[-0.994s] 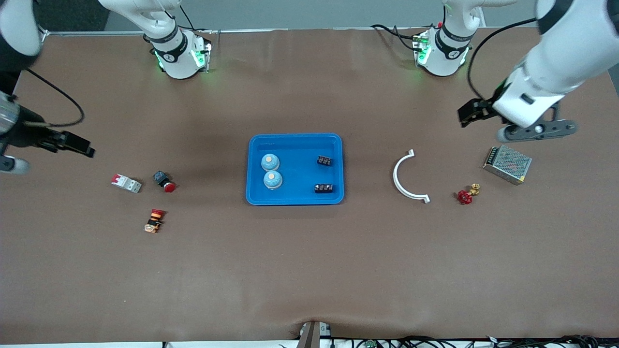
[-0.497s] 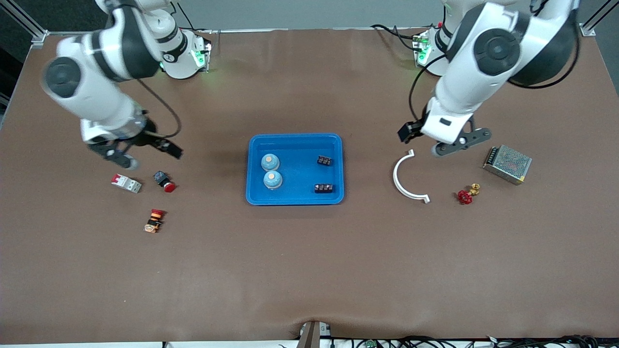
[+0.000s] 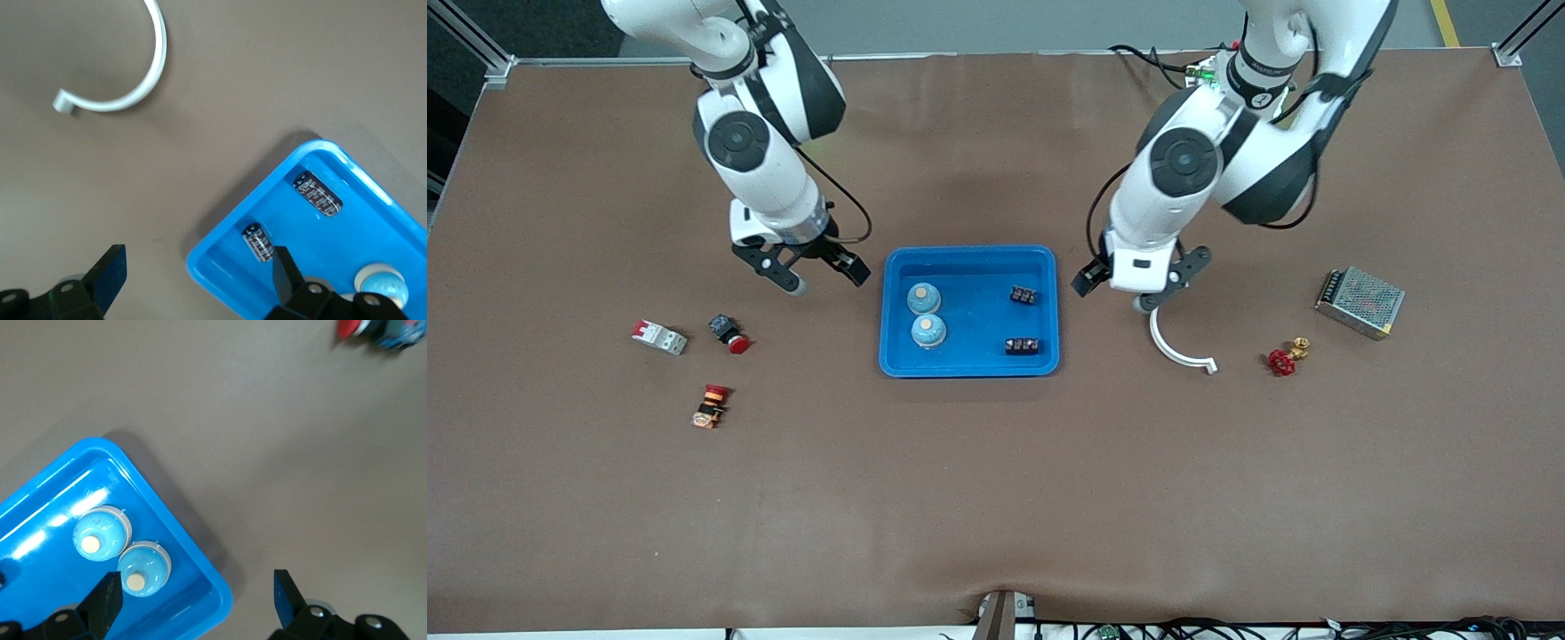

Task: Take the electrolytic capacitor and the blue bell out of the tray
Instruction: 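Lower the right gripper to a blue bell while the left gripper reaches a capacitor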

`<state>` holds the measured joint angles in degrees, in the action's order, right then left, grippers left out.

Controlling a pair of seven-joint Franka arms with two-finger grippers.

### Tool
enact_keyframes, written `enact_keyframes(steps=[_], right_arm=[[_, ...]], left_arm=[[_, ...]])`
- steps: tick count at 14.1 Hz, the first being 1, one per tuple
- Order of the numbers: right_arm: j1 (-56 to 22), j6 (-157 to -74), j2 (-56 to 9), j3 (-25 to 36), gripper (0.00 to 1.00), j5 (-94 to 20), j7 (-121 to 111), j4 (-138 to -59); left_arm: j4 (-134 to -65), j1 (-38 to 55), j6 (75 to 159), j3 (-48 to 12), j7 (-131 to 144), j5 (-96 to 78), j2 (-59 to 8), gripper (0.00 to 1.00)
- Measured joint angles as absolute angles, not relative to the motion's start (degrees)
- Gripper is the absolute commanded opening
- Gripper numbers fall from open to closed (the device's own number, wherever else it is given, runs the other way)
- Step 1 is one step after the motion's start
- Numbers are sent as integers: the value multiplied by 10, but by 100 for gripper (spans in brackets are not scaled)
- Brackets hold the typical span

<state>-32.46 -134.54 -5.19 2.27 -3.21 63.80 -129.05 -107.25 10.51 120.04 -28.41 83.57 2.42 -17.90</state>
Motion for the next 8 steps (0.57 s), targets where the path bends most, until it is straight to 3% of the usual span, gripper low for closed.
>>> enact_keyframes(steps=[4, 8], right_arm=[[-365, -1431, -138, 23, 100, -32, 683, -1288], [-370, -1448, -181, 23, 100, -32, 689, -1266]], left_arm=[[-1070, 149, 1264, -285, 1026, 93, -246, 84], [-1066, 177, 1301, -285, 1172, 147, -295, 82]])
